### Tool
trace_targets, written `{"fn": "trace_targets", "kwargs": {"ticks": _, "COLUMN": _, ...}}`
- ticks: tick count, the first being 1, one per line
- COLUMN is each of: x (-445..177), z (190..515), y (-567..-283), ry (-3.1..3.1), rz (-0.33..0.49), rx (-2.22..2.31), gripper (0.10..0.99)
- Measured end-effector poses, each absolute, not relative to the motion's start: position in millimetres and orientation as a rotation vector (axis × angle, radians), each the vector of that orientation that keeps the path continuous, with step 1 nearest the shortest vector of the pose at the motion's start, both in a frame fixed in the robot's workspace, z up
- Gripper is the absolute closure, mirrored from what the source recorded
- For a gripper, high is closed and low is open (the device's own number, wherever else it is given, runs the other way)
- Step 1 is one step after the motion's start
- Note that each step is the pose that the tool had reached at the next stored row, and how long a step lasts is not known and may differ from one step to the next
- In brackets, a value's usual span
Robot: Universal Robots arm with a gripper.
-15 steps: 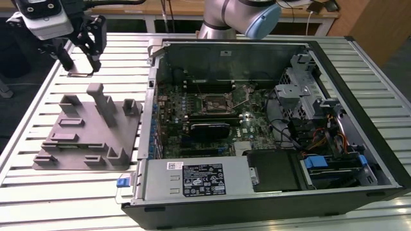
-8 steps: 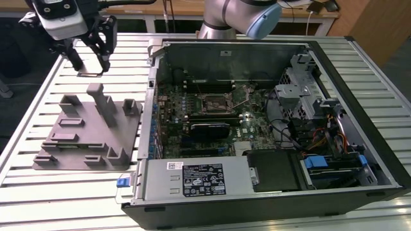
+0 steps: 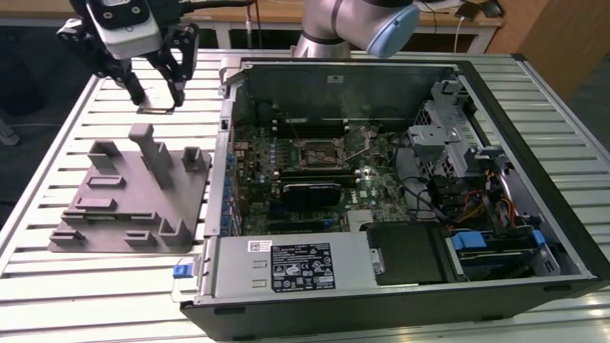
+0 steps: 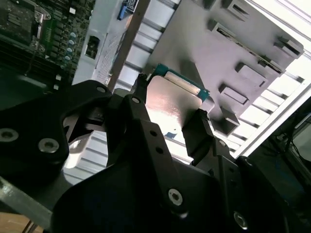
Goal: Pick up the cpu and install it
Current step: 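Pick up the cpu and move it towards the insertion slot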
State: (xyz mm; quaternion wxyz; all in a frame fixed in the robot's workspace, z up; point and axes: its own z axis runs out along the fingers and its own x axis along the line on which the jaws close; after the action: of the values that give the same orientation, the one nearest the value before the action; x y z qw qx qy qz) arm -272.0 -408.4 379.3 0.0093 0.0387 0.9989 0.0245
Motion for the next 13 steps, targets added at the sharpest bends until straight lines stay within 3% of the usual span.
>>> {"fn": "trace_targets", "kwargs": {"ticks": 13, "x": -233.1, "z": 379.3, "y": -408.4, "ry": 3.120, "rz": 0.077, "rx": 0.121, "gripper": 0.545}}
